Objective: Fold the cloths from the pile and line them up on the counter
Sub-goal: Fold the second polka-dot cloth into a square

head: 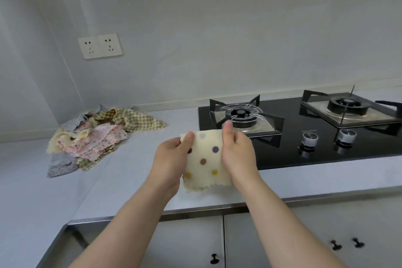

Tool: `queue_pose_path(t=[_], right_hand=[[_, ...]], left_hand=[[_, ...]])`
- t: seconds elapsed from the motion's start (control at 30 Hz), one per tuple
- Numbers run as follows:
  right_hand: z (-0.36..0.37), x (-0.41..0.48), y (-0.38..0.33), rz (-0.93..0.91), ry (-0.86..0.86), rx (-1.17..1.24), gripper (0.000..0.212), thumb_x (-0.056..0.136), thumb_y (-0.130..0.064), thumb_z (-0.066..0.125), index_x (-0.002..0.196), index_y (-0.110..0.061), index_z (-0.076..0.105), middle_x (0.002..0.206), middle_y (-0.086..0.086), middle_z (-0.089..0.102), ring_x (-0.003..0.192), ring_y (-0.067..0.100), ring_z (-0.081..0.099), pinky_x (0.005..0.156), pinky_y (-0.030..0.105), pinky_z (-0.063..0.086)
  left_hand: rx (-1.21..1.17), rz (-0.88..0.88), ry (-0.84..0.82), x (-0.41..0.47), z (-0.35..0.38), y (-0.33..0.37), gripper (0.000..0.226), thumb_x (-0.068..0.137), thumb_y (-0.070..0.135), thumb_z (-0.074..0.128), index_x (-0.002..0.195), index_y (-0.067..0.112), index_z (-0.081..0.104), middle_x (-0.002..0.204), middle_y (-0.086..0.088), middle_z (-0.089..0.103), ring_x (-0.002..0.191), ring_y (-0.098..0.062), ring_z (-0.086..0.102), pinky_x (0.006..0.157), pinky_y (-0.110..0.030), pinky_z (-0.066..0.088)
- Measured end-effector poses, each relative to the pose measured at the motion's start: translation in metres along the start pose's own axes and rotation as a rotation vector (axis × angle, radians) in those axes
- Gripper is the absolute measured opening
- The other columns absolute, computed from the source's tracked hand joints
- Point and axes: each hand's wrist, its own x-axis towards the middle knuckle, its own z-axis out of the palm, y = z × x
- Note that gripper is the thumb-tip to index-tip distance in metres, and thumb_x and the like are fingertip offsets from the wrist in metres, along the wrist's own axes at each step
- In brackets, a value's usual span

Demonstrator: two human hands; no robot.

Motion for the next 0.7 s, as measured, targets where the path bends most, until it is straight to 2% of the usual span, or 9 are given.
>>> queue_pose_path(t=[0.13, 0.2, 0.27, 0.4, 0.47, 0.57, 0.7], right_hand=[[-0.051, -0.006, 0.015, 0.045, 0.044, -0.045, 0.063, 0.100, -0.062, 0.025, 0.084, -0.015, 0.063, 0.080, -0.001, 0.068, 0.080, 0.017, 0.064, 0.071, 0.033, 0.050], [-0.076, -0.003, 0.026, 0.036, 0.115, -0.119, 0.056, 0.103, -0.055, 0.023, 0.092, -0.015, 0.060, 0.084, -0.005, 0.064, 0.081, 0.014, 0.061, 0.065, 0.027, 0.044], [-0.101, 0.004, 0.035, 0.031, 0.213, -0.170, 0.050, 0.104, -0.051, 0.019, 0.097, -0.016, 0.055, 0.083, -0.008, 0.058, 0.075, 0.007, 0.056, 0.058, 0.020, 0.039], [-0.160, 0.033, 0.048, 0.043, 0.330, -0.248, 0.047, 0.104, -0.052, 0.016, 0.099, -0.018, 0.049, 0.081, -0.007, 0.057, 0.069, 0.003, 0.055, 0.050, 0.020, 0.038], [-0.193, 0.054, 0.052, 0.052, 0.371, -0.280, 0.046, 0.104, -0.051, 0.017, 0.099, -0.018, 0.048, 0.082, -0.005, 0.056, 0.069, 0.003, 0.052, 0.050, 0.020, 0.034], [-0.240, 0.081, 0.053, 0.068, 0.403, -0.315, 0.044, 0.105, -0.050, 0.020, 0.098, -0.018, 0.049, 0.084, -0.002, 0.058, 0.072, 0.007, 0.053, 0.052, 0.022, 0.035], [-0.310, 0.100, 0.034, 0.132, 0.469, -0.309, 0.037, 0.106, -0.046, 0.029, 0.091, -0.019, 0.051, 0.076, -0.004, 0.059, 0.067, 0.007, 0.056, 0.051, 0.023, 0.039]], left_hand=[[0.139, 0.222, 0.096, -0.015, 0.064, -0.002, 0.039, 0.101, 0.039, 0.049, 0.077, 0.009, 0.056, 0.066, 0.000, 0.059, 0.060, -0.013, 0.055, 0.057, -0.028, 0.044], [0.242, 0.326, 0.078, -0.019, 0.096, -0.001, 0.036, 0.102, 0.040, 0.046, 0.079, 0.014, 0.056, 0.069, -0.001, 0.060, 0.062, -0.013, 0.056, 0.056, -0.028, 0.043], [0.341, 0.413, 0.050, -0.020, 0.129, -0.002, 0.036, 0.102, 0.042, 0.044, 0.078, 0.017, 0.054, 0.068, 0.002, 0.060, 0.062, -0.009, 0.055, 0.053, -0.021, 0.040], [0.424, 0.518, 0.002, -0.011, 0.197, -0.001, 0.037, 0.102, 0.042, 0.043, 0.076, 0.017, 0.048, 0.063, 0.003, 0.055, 0.057, -0.006, 0.052, 0.048, -0.019, 0.037], [0.385, 0.514, -0.051, -0.001, 0.233, 0.000, 0.036, 0.103, 0.039, 0.044, 0.077, 0.014, 0.052, 0.066, 0.002, 0.057, 0.060, -0.005, 0.051, 0.053, -0.017, 0.039], [0.349, 0.465, -0.126, 0.009, 0.288, 0.008, 0.032, 0.104, 0.037, 0.044, 0.083, 0.018, 0.059, 0.073, 0.005, 0.060, 0.065, -0.007, 0.054, 0.056, -0.016, 0.040], [0.346, 0.400, -0.202, -0.001, 0.363, 0.040, 0.034, 0.104, 0.037, 0.044, 0.077, 0.019, 0.054, 0.068, 0.003, 0.057, 0.062, -0.011, 0.050, 0.053, -0.018, 0.039]])
